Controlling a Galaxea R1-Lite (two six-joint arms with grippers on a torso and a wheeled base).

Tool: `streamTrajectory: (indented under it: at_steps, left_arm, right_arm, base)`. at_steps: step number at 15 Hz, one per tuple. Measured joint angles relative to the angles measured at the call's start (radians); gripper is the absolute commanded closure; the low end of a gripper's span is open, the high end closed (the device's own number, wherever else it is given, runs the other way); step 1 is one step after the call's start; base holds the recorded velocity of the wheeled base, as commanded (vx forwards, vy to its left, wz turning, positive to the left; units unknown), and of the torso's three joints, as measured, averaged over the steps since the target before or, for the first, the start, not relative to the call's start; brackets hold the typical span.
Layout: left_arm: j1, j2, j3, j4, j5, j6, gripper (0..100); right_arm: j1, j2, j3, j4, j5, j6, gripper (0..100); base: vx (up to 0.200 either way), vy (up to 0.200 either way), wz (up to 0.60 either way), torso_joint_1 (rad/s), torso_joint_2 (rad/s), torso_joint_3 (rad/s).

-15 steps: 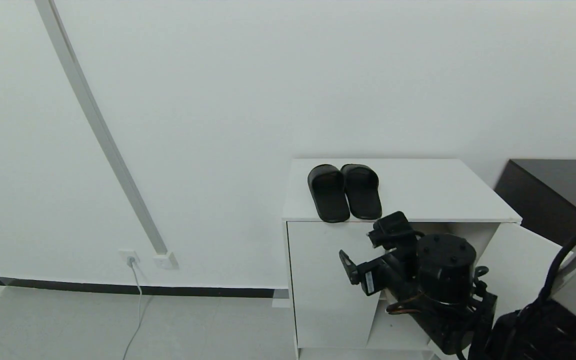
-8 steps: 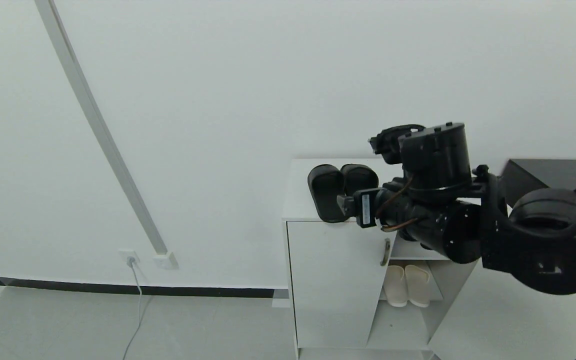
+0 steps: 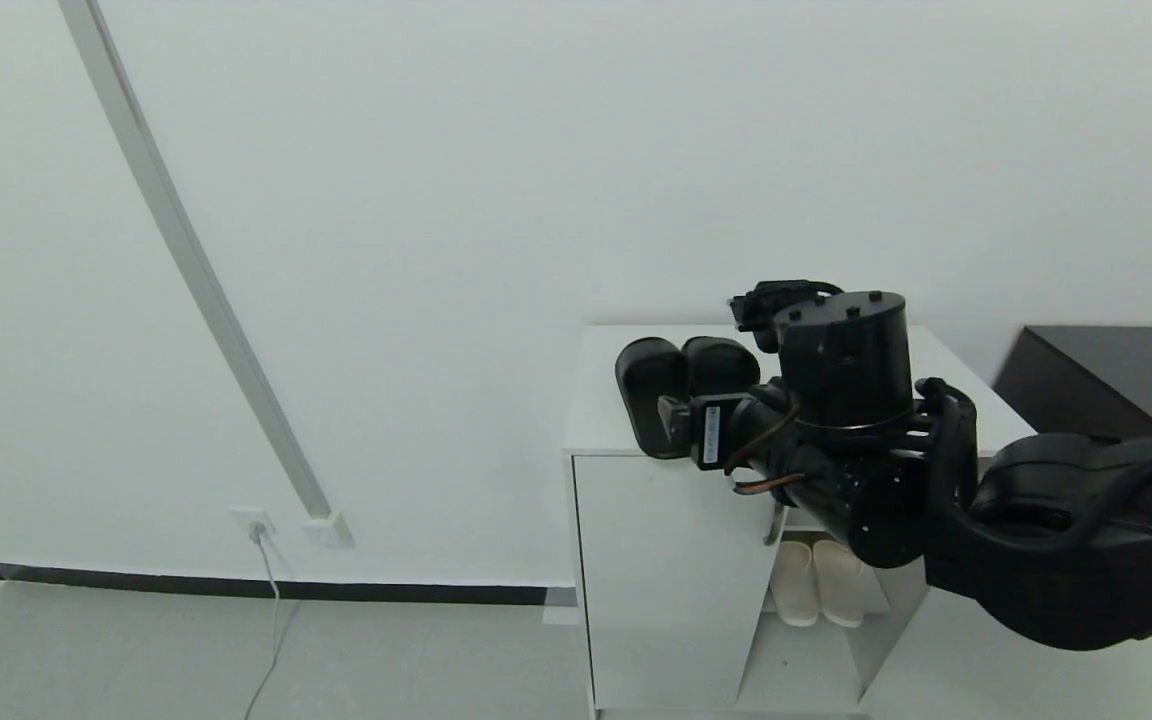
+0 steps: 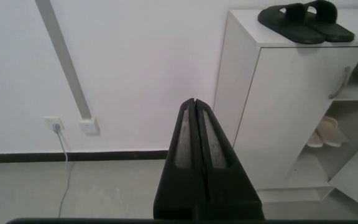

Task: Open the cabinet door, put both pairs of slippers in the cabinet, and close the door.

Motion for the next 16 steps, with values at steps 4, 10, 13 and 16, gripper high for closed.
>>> streamTrajectory:
  at_steps: [4, 10, 13, 16]
  left_arm:
    - [0.000, 0.000, 0.000, 0.000, 0.000, 0.000, 100]
    - [0.001, 0.000, 0.000, 0.000, 0.001, -0.002, 100]
    - [0.000, 0.000, 0.000, 0.000, 0.001, -0.002, 100]
    - [0.001, 0.000, 0.000, 0.000, 0.003, -0.004, 100]
  right_arm:
    - [-0.005, 0.028, 0.032, -0.005, 0.010, 0.015, 0]
    - [-0.051, 0.139, 0.023, -0.099, 0.037, 0.021, 0]
    - [-0.079, 0.208, -0.002, -0.152, 0.056, 0.019, 0]
    - [-0.099, 0.271, -0.047, -0.178, 0.059, 0.013, 0]
  base:
    - [0.200, 0.000, 0.00, 0.010, 0.00, 0.001]
    - [0.033, 0.000, 0.00, 0.001, 0.00, 0.000]
    - [0.000, 0.000, 0.00, 0.000, 0.00, 0.000]
    - [0.000, 0.000, 0.00, 0.000, 0.00, 0.000]
